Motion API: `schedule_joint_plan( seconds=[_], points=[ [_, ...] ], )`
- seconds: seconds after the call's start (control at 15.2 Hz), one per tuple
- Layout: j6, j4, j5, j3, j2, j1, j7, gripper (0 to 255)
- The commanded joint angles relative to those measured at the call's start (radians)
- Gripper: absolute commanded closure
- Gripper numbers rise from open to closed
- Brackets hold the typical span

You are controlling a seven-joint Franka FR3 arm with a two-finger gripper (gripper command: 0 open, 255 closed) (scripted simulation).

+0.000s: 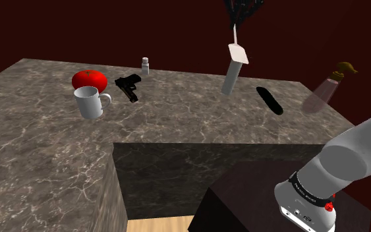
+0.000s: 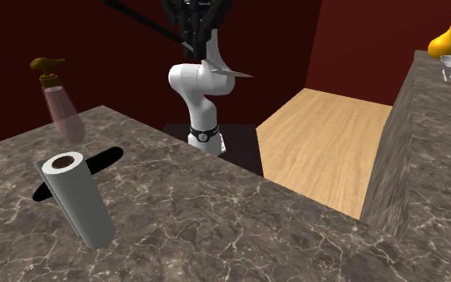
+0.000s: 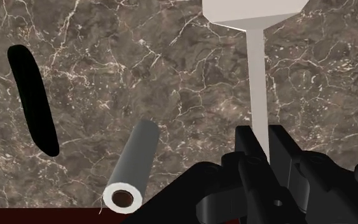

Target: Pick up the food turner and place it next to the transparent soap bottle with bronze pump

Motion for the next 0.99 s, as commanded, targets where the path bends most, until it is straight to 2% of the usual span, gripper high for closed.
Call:
schedule_joint_plan(
  seconds=[0.0,0.46,0.92],
  points=[
    [0.005,-0.039,0.005,-0.038,-0.035,-0.019,-0.059,255],
    [0.013,-0.101,-0.006,-0.159,-0.090,-0.079,-0.241,255],
    [0.019,-0.106,-0.031,-0.278,-0.090,-0.137,-0.417,255]
  ],
)
